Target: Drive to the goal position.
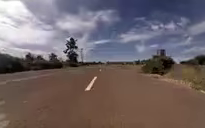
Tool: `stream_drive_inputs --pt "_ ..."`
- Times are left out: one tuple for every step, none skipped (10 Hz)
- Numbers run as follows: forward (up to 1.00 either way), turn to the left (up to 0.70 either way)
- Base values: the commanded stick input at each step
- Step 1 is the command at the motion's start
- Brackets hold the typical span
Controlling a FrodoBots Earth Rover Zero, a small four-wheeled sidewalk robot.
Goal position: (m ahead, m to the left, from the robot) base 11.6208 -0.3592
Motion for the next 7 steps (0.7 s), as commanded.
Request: stream_drive_inputs --pt "1.00 0.00" --pt "1.00 0.00" --pt "1.00 0.00" --pt "1.00 0.00" --pt "1.00 0.00" --pt "1.00 -0.07" --pt "1.00 -0.19"
